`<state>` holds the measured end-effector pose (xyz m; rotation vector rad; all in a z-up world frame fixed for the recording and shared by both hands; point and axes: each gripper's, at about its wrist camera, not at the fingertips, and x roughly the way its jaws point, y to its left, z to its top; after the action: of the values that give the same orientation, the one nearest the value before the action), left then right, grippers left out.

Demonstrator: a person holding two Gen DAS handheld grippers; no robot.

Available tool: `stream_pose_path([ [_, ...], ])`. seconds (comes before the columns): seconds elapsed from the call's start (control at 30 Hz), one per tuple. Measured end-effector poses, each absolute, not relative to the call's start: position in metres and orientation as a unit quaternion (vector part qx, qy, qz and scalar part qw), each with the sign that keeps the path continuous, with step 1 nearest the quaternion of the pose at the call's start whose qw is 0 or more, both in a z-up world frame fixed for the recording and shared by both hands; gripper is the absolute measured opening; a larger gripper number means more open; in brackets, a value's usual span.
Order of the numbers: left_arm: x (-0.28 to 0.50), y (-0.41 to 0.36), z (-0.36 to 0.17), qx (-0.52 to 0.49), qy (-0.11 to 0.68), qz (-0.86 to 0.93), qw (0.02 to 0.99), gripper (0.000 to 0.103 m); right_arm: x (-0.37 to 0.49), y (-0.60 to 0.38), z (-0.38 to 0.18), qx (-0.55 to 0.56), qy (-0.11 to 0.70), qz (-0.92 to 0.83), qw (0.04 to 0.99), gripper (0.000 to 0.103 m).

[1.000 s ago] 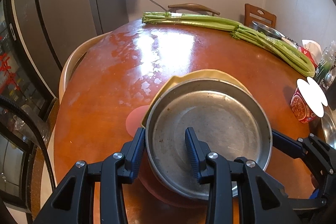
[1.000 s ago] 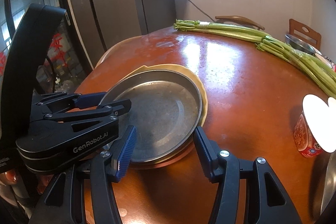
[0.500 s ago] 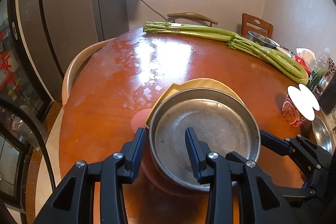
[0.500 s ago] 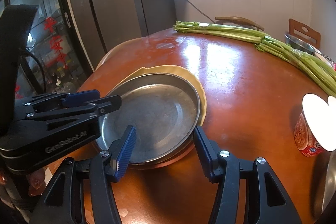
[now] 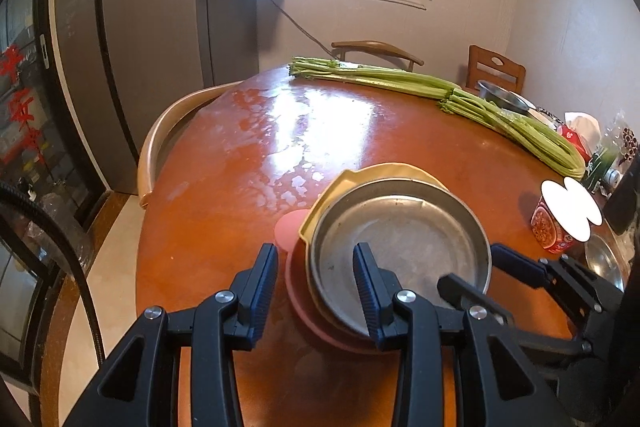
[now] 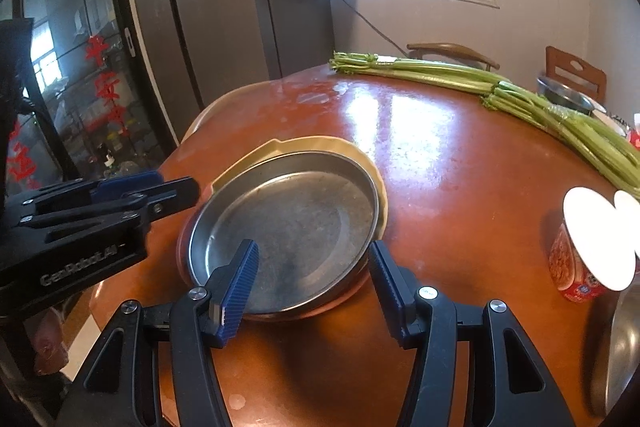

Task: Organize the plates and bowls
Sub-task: 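Settle the steel tray on the plate stack and open the left tool, then move the open left tool away from the stack toward the steel bowl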

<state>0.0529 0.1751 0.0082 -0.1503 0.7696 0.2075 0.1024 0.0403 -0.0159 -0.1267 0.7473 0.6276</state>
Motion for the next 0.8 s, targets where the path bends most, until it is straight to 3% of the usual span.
stream_pose_path([
  [0.37,0.043,0.179,-0.006,-0.084,0.392,0.108,0.910,0.039,0.123,0.047,-0.023,-0.092,0.350,0.268,0.893,0.059],
  [0.8,0.028,0.182,0.009,-0.105,0.376,0.112,0.914,0.044,0.108,0.002,0.026,-0.036,0.308,0.290,0.905,0.071],
])
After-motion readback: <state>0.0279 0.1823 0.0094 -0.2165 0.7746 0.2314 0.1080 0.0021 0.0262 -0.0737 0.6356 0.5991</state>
